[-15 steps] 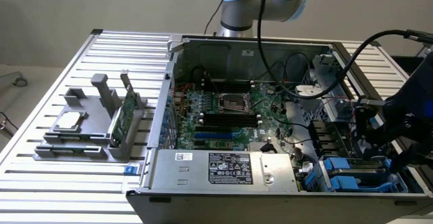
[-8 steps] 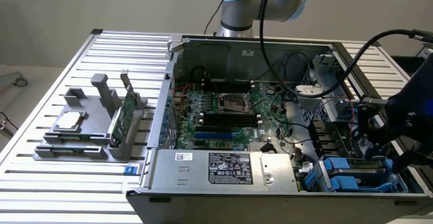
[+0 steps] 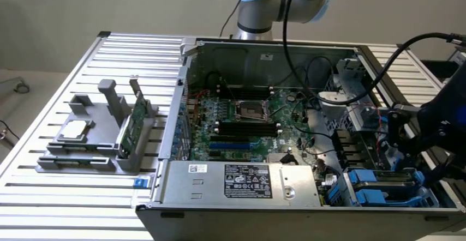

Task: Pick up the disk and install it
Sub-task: 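Insert the first disk wire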

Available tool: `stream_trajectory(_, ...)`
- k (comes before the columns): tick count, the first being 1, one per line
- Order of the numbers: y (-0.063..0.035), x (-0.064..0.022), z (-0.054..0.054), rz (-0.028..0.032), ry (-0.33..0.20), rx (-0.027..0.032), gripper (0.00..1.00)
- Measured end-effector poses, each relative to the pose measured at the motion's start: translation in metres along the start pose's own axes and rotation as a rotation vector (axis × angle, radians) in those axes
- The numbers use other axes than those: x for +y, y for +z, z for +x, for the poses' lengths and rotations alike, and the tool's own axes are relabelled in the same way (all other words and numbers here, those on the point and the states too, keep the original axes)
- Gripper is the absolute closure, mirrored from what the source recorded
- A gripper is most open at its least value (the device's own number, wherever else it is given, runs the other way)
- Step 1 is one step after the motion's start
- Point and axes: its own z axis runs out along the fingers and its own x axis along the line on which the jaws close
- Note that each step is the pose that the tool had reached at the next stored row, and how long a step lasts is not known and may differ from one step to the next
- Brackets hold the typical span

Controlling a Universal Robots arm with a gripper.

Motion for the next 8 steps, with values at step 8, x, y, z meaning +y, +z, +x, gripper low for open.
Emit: stream_trajectory(8,0.0130,0.0064,-0.005,0.0050,0.056,-0.0018,0.58)
